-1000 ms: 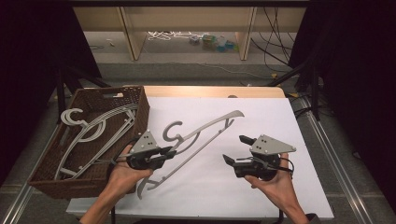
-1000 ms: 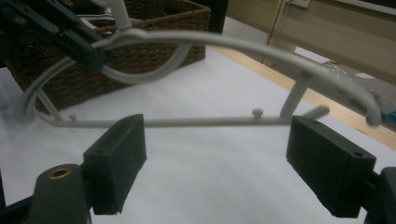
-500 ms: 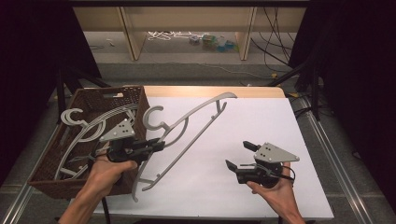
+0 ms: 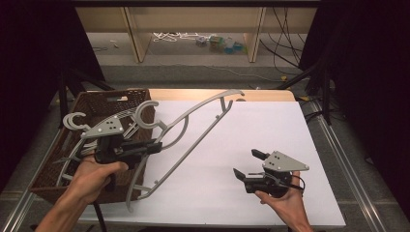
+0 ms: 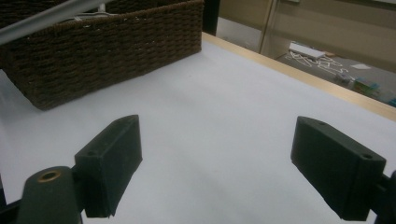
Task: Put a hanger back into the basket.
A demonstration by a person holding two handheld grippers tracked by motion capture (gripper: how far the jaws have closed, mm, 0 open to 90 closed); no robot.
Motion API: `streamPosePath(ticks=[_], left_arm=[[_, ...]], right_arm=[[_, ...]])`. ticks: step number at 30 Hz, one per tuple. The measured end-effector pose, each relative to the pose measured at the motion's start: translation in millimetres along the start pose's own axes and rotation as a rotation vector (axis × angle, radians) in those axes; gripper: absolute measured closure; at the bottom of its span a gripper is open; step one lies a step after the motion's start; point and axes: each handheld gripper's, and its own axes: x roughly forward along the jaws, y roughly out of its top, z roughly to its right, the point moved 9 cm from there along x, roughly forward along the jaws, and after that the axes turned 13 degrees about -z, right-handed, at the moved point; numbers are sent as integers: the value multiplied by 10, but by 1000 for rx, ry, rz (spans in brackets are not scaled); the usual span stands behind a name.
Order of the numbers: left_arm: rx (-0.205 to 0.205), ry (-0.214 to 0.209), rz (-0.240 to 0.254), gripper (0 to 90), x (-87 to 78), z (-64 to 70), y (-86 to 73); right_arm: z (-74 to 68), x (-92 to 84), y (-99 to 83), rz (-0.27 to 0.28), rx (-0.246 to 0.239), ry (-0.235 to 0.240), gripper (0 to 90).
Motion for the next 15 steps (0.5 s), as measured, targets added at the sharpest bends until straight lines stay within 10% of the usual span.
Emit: streamPosePath(ticks=[15], left_arm=[[-53, 53, 34, 796, -356, -264, 150]], right_arm=[[-23, 7, -63, -12, 7, 9, 170]])
